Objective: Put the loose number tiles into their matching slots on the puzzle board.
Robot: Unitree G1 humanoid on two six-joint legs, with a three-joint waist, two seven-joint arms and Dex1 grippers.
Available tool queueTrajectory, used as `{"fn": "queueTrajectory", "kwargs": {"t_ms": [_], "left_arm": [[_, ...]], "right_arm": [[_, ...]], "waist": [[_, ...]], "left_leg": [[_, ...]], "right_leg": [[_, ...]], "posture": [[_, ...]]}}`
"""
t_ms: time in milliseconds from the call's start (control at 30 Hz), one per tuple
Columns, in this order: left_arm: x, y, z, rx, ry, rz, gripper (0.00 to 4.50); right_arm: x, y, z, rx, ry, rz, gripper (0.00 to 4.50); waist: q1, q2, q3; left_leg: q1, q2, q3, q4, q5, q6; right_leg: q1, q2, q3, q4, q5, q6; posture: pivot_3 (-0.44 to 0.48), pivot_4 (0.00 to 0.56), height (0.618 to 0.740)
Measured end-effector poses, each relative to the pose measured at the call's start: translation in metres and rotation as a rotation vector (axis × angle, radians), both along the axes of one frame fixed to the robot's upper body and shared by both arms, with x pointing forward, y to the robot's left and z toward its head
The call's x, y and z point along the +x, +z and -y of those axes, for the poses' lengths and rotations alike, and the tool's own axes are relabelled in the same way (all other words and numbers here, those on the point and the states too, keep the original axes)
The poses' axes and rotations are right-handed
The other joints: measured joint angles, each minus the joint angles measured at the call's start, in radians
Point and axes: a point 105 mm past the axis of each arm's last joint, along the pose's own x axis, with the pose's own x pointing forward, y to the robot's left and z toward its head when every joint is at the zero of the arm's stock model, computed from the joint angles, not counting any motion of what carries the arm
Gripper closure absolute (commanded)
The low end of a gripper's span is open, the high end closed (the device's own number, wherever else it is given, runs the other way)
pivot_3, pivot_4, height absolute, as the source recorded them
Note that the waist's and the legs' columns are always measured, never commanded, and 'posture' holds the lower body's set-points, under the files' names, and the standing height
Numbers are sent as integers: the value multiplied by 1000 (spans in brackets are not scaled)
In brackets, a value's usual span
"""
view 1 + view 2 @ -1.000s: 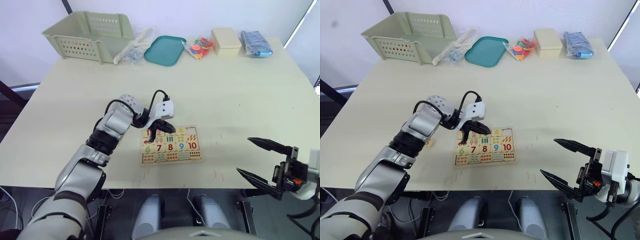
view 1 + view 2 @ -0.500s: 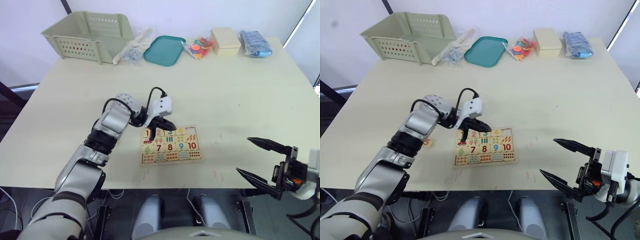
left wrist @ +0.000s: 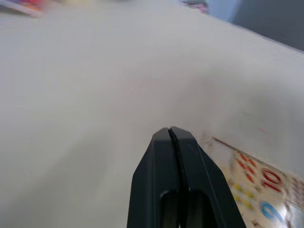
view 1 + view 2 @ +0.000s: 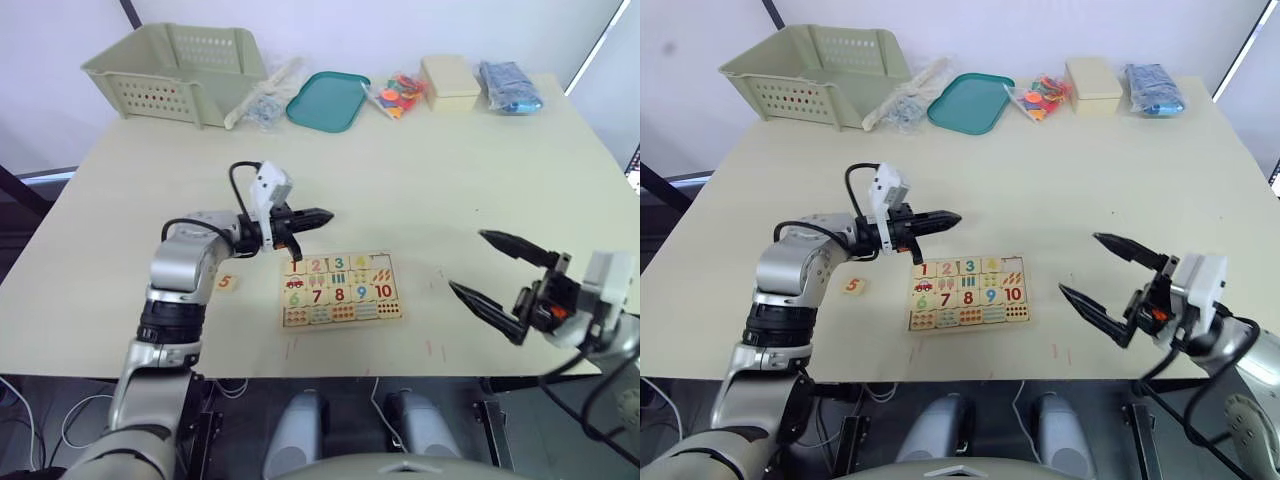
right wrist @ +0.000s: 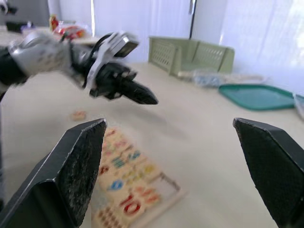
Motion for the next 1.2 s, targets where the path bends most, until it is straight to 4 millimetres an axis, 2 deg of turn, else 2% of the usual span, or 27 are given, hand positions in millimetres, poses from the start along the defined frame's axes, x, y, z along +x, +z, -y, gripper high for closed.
{"fn": "queueTrajectory", "kwargs": {"t_ms": [133,367,500,667,767,933,1000,1033,1200], "left_arm": [[-2,-2,-28,-67,196,32,4479],[-26,-8,-75,-121,475,76,4479],[-38,-7,-89,-112,554,103,4479],[-56,-19,-109,-105,579,68,4479],[-73,-26,-120,-112,541,55,3675],[-102,-44,-144,-85,538,-13,1107],[-106,-45,-147,-79,538,-18,295],[-107,-45,-148,-78,535,-18,78],[-136,-56,-161,-31,511,-74,78]], "right_arm": [[9,-3,-9,18,38,-26,0],[26,-6,-16,30,148,-44,0],[36,-9,-19,15,202,-55,0],[40,-21,-15,-27,255,-102,0],[35,-28,-7,-88,281,-122,0],[19,-44,15,-140,276,-195,0],[17,-45,19,-146,272,-204,0],[16,-46,20,-149,272,-206,0],[0,-41,50,-167,214,-240,0]], "waist": [[2,0,0],[-1,0,0],[0,0,0],[2,0,0],[0,0,0],[2,0,0],[2,0,0],[2,0,0],[1,0,0]], "left_leg": [[0,0,0,0,0,0],[0,1,0,0,0,0],[1,1,0,-1,0,0],[1,1,0,-1,0,0],[1,1,1,-1,0,0],[1,1,1,-1,0,0],[1,1,1,-1,0,0],[1,1,1,-1,0,0],[1,2,1,-2,0,0]], "right_leg": [[0,-2,0,0,0,0],[0,-2,0,0,0,0],[0,-2,0,0,0,0],[0,-3,0,0,0,0],[0,-3,0,-1,0,0],[0,-3,0,-1,0,0],[0,-3,0,-1,0,0],[0,-3,0,-1,0,0],[1,-3,0,-2,0,0]], "posture": [[0,150,740],[0,150,740],[0,150,740],[0,150,740],[0,150,740],[0,150,740],[0,150,740],[0,150,740],[0,150,740]]}}
